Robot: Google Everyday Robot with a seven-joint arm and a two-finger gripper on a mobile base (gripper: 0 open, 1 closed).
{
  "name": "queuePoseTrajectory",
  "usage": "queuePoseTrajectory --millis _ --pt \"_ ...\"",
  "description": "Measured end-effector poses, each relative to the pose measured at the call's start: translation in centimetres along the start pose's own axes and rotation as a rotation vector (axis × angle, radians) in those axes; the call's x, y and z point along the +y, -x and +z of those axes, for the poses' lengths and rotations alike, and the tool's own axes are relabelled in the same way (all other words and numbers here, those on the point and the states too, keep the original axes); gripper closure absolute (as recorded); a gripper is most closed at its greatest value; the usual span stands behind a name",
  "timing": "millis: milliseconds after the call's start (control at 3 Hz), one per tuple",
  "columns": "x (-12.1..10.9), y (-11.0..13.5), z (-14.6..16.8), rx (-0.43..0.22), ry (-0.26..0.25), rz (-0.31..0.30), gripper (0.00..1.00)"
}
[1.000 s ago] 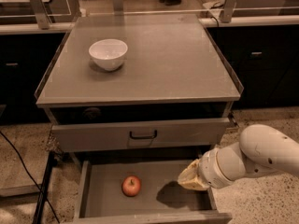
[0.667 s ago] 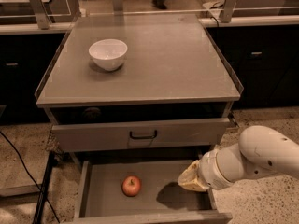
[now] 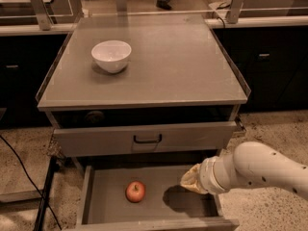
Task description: Pick apple from middle drawer and place on counter
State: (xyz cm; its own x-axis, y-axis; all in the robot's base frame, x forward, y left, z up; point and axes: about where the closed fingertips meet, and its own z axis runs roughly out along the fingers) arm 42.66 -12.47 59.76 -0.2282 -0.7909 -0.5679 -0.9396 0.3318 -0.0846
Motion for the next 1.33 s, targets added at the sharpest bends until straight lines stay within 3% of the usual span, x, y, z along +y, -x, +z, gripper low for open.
queuePoseTrajectory --millis 333,667,1000,1333 --pt "-2.4 0.1 2.4 -0.030 -0.071 -0.053 1.00" --pt "-4.9 -0.1 7.2 -0.070 -0.071 -0.076 1.00" --pt "-5.5 -0.3 11.4 -0.087 -0.019 -0.063 1.00" --pt "-3.7 -0.8 15.8 -0.105 0.095 -0.026 1.00"
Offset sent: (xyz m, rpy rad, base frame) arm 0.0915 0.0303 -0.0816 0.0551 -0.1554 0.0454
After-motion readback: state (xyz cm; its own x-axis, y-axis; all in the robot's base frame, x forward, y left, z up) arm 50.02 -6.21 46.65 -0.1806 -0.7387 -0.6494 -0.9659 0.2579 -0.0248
